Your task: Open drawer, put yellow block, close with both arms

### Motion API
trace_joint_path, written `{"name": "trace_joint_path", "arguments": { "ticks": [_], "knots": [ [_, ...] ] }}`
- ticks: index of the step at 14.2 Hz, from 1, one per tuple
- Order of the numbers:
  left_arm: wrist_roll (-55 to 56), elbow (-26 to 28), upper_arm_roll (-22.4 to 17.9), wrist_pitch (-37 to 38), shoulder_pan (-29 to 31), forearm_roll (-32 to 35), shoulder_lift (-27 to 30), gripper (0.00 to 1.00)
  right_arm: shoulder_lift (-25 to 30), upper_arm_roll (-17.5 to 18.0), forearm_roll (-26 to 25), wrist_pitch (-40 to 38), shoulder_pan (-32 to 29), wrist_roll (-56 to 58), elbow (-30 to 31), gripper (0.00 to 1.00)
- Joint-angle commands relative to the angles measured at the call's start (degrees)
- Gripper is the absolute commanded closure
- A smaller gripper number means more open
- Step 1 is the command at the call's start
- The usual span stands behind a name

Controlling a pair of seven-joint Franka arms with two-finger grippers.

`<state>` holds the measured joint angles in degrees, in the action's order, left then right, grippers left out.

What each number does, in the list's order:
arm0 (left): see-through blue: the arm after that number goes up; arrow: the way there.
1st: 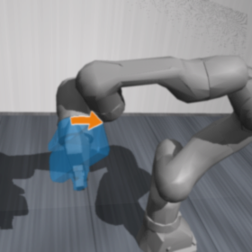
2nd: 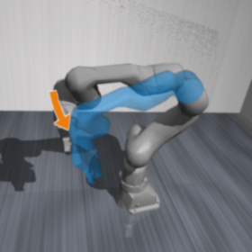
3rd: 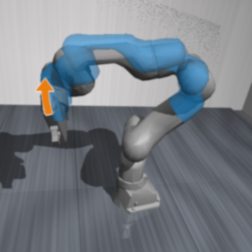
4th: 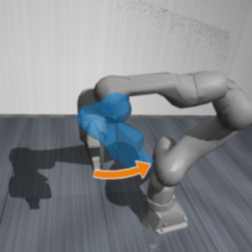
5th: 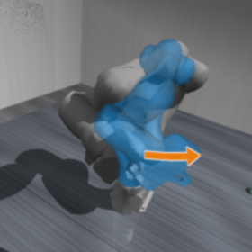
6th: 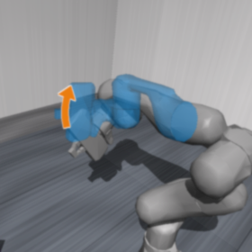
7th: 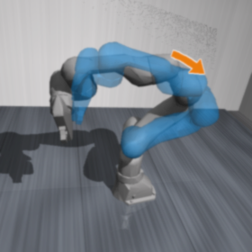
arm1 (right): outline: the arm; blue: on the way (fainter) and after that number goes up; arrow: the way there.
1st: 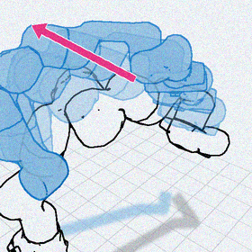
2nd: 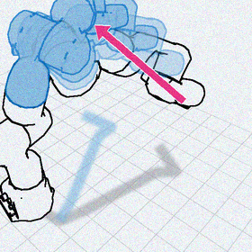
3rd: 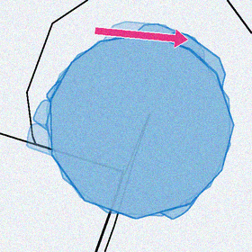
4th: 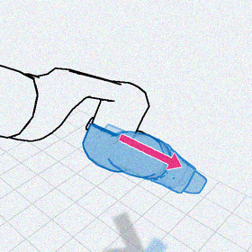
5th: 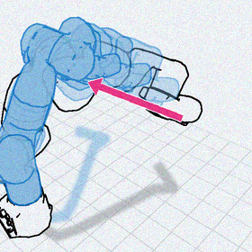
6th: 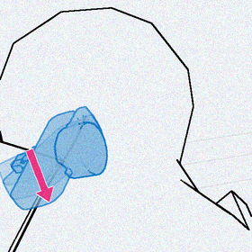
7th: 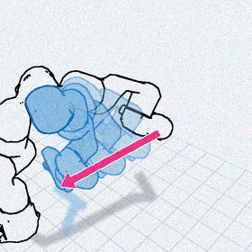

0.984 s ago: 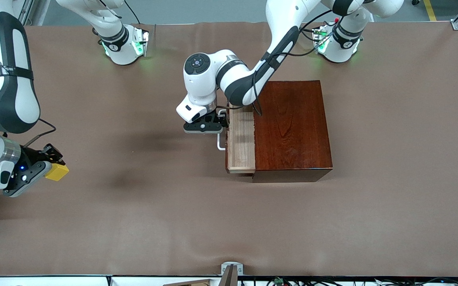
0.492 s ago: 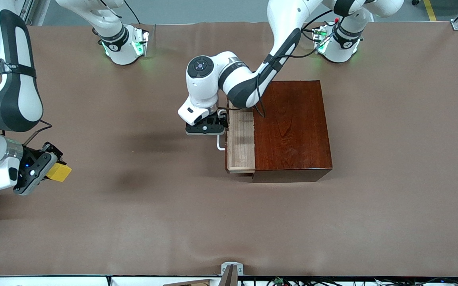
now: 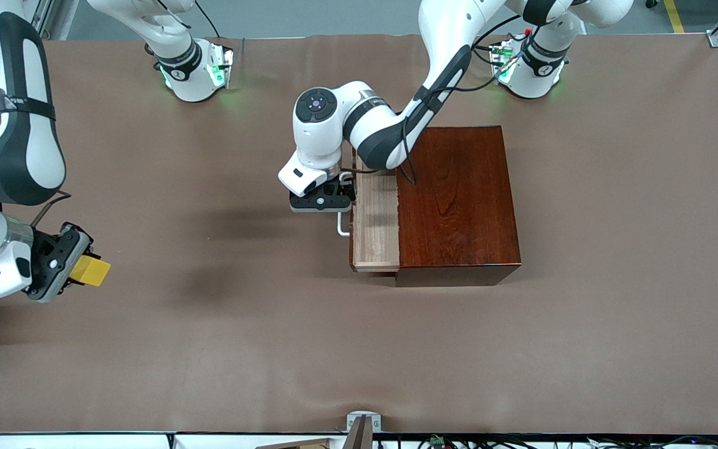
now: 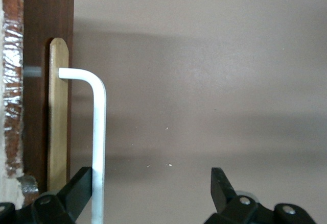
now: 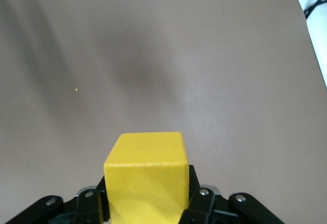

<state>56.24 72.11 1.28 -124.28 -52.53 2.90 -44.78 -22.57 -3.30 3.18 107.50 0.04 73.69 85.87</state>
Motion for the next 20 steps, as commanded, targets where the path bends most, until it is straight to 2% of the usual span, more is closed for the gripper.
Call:
{"name": "trace_joint_path", "arguments": {
  "ticks": [1, 15, 17, 20],
  "knots": [
    [1.9, -2.3, 3.2, -9.9, -2.9, -5.1, -3.0, 0.0, 0.0, 0.0, -0.1, -0.6, 0.6, 2.3, -1.3, 1.0],
    [4.1, -2.5, 3.3, -16.9, -4.0, -6.8, -2.8, 0.0, 0.0, 0.0, -0.4, -0.5, 0.8, 4.4, -1.4, 1.0],
    [4.2, -2.3, 3.0, -15.7, -3.8, -6.9, -2.5, 0.0, 0.0, 0.0, -0.4, -0.5, 0.8, 4.4, -1.4, 1.0],
    [4.1, -2.2, 2.4, -9.5, -3.0, -6.2, -2.1, 0.0, 0.0, 0.0, -0.4, -0.5, 0.8, 4.4, -1.4, 1.0]
  ]
}}
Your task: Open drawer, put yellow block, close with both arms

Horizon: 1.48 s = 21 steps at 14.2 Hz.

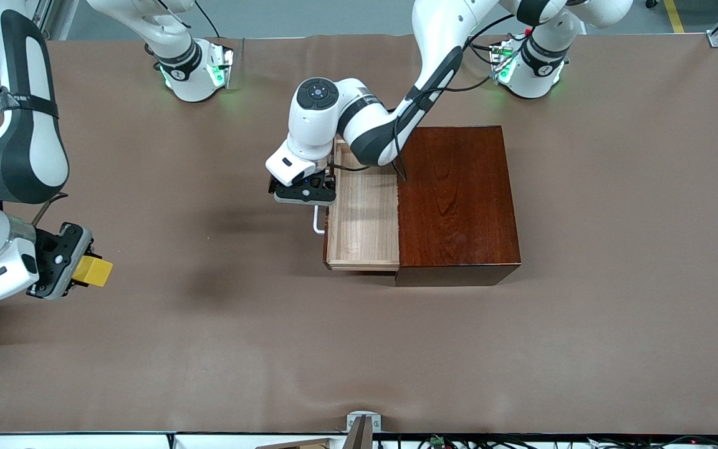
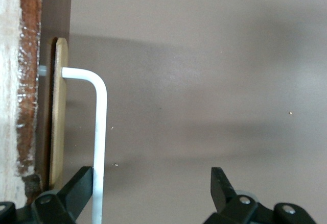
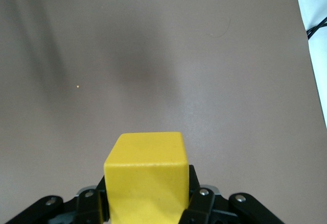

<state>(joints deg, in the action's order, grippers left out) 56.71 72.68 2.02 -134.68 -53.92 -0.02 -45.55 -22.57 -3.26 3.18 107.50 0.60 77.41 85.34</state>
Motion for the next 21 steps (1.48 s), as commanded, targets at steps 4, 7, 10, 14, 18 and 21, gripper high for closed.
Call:
{"name": "trace_joint_path", "arguments": {
  "ticks": [4, 7, 10, 14, 18, 21],
  "knots": [
    [4.4, -2.8, -1.1, 11.9, -1.4, -3.2, 1.9, 0.0, 0.0, -0.1, -0.4, -0.5, 0.2, 0.8, -0.9, 1.0],
    [4.4, -2.9, -3.2, 17.0, -1.4, -3.5, 4.4, 0.0, 0.0, -0.1, -0.4, -0.5, 0.2, 0.8, -0.9, 1.0],
    [4.7, -2.9, -3.3, 20.3, -0.1, -4.0, 10.0, 0.0, 0.0, -0.1, -0.4, -0.5, 0.2, 1.4, -0.9, 1.0],
    [5.0, -2.9, -3.4, 27.5, 6.2, -10.3, 18.5, 0.0, 0.0, -0.1, -0.3, -0.6, 1.6, 2.0, -0.9, 1.0],
    [3.1, -2.1, -3.6, 37.8, 13.3, -9.6, 26.9, 0.0, 0.2, -0.1, -0.2, -0.9, 6.2, 3.6, -0.9, 1.0],
    [-12.0, -1.6, -3.6, 46.2, 22.0, -9.5, 29.9, 0.0, 0.5, 0.0, 0.0, -1.0, 11.7, 3.9, -0.9, 1.0]
  ]
}}
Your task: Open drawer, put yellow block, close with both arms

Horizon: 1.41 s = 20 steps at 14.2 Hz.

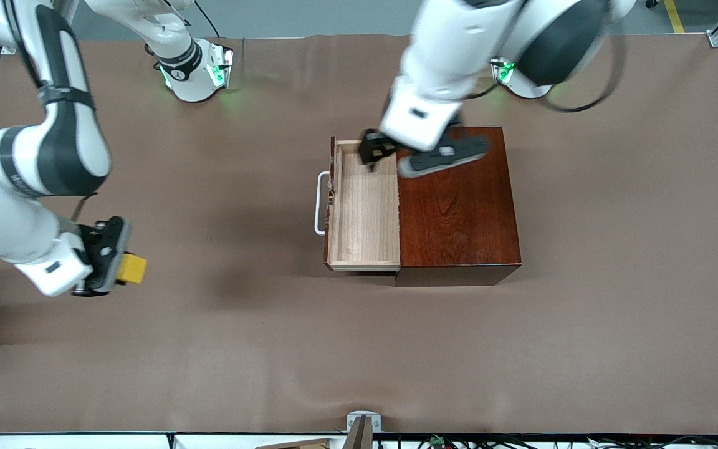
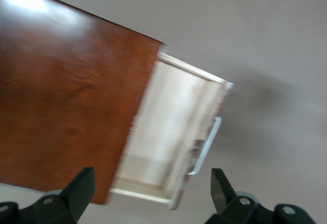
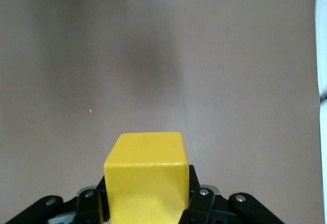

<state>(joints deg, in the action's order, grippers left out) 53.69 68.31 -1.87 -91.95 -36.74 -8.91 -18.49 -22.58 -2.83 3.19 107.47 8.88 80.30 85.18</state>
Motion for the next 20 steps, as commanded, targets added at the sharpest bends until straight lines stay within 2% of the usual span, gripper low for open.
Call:
{"name": "trace_joint_path", "arguments": {
  "ticks": [1, 3, 5, 10, 14, 20],
  "knots": [
    [-14.6, 2.9, 0.2, 4.4, 7.5, -0.5, 3.5, 0.0, 0.6, -0.4, -0.1, -0.9, 5.6, 0.8, -0.7, 1.0],
    [-22.2, 3.9, 0.3, 5.2, 12.0, 0.6, 4.9, 0.0, 0.6, -0.5, -0.3, -0.9, 10.3, 0.1, -0.9, 1.0],
    [-24.7, 5.9, 0.3, 5.6, 14.8, 2.7, 6.6, 0.0, 0.5, -0.6, -0.6, -0.9, 14.9, -2.1, -0.9, 1.0],
    [-33.0, 13.9, 0.6, 4.8, 23.0, 6.3, 12.5, 0.0, 0.0, -0.6, -0.8, -0.5, 24.2, -11.5, -0.9, 1.0],
    [-44.6, 21.7, 0.6, -1.6, 28.8, 6.3, 16.6, 0.0, -0.5, -0.7, -2.8, -0.2, 29.2, -21.5, -0.9, 1.0],
    [-48.1, 21.9, 1.0, -1.7, 31.9, 6.3, 17.4, 0.0, -4.0, -0.7, -3.5, 5.0, 34.0, -28.2, -0.9, 1.0]
  ]
}}
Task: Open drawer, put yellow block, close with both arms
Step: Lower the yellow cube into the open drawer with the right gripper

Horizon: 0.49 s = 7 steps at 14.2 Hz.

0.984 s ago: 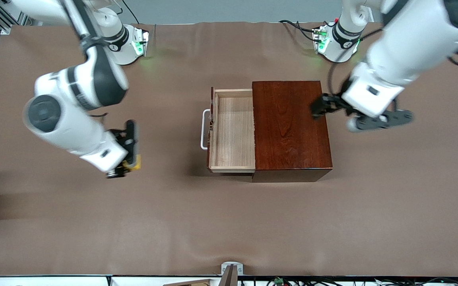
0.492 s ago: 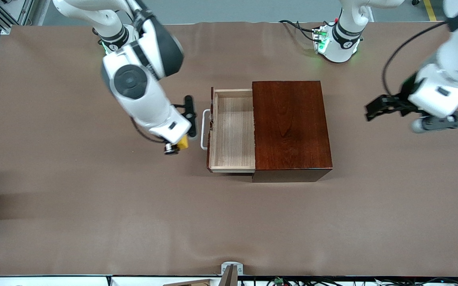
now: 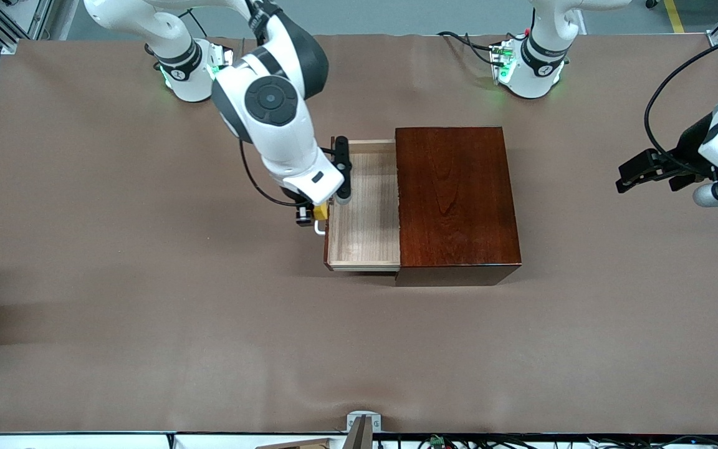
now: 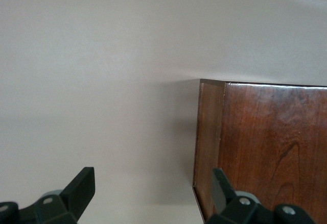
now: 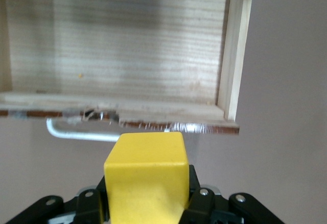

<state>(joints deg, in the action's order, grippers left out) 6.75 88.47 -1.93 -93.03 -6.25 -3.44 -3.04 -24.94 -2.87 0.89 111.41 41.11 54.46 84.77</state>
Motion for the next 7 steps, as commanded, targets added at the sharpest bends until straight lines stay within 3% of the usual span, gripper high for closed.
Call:
{"name": "trace_joint_path", "arguments": {
  "ticks": [1, 3, 7],
  "knots": [
    [-1.6, 1.7, 2.2, -0.7, 2.6, 0.8, 2.0, 0.0, -2.3, -0.6, -1.2, 1.9, 2.2, -2.8, -0.5, 1.0],
    [-3.5, 1.7, 5.1, -0.7, 5.5, 0.8, 2.0, 0.0, -3.5, -0.6, -1.0, 3.7, 2.9, -3.0, -0.5, 1.0],
    [-3.2, 1.7, 5.4, -0.7, 5.6, 0.8, 1.8, 0.0, -6.0, -0.7, -2.9, 6.9, 5.9, -6.5, -0.5, 1.0]
  ]
}}
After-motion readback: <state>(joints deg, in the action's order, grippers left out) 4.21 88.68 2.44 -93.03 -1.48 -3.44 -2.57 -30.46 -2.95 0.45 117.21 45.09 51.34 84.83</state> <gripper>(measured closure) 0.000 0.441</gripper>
